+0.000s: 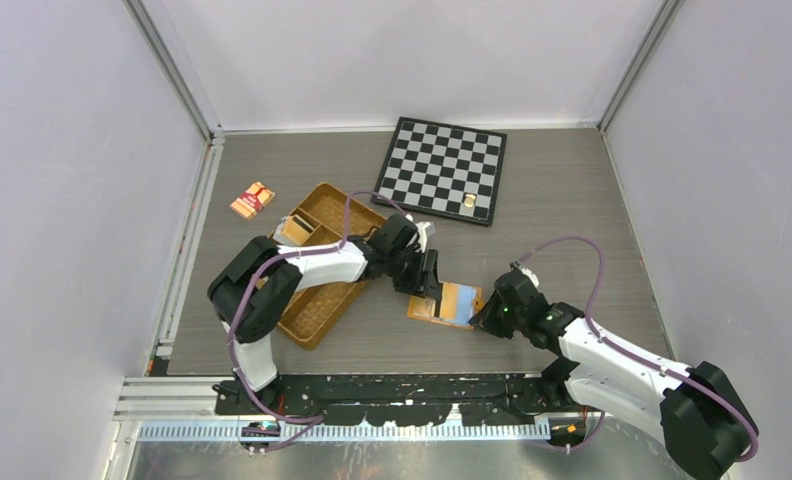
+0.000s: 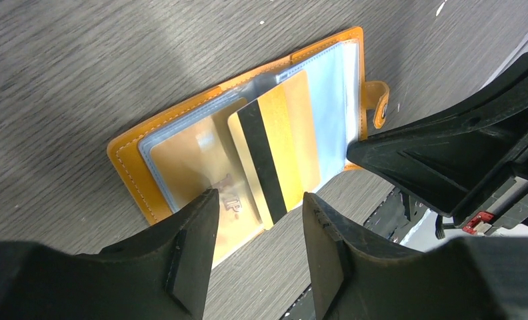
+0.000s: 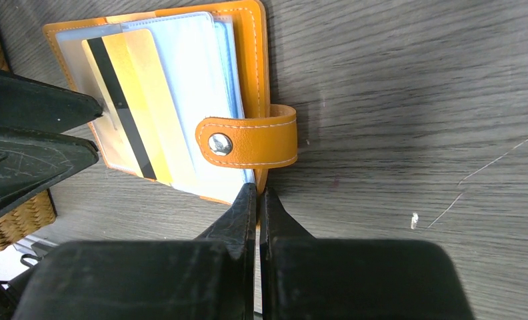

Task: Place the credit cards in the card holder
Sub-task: Insert the credit card into the card holder.

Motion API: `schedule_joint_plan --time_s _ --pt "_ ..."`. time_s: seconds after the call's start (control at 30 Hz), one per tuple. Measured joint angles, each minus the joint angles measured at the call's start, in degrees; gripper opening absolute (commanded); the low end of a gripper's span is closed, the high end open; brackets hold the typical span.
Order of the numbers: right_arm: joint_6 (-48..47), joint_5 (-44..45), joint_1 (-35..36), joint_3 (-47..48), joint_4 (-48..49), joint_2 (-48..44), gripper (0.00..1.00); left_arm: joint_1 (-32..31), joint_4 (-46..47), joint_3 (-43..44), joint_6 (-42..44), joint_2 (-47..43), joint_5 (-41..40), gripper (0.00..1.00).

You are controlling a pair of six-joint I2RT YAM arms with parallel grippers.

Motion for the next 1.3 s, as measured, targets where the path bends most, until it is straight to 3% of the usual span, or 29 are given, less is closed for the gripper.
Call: schedule_joint_plan --time_s 0.63,1.07,1.17,1.3 --pt "0.0 -0.2 0.0 0.0 0.7 0.9 0.01 -5.5 -0.5 6.1 -0.7 5.4 0.2 0.51" --pt "0.0 -0.2 0.0 0.0 0.7 0.9 0.01 -9.5 -8.9 12.1 -0.3 6.9 -7.1 0.55" --pt "-0.1 -0.2 0.0 0.0 0.5 0.5 0.11 -9.8 -9.0 12.2 -0.2 6.9 -7.5 0.62" --pt "-0.9 0.7 0.0 0.5 -1.7 -0.8 0.37 -10.2 -10.8 12.0 0.1 4.8 -8.4 0.71"
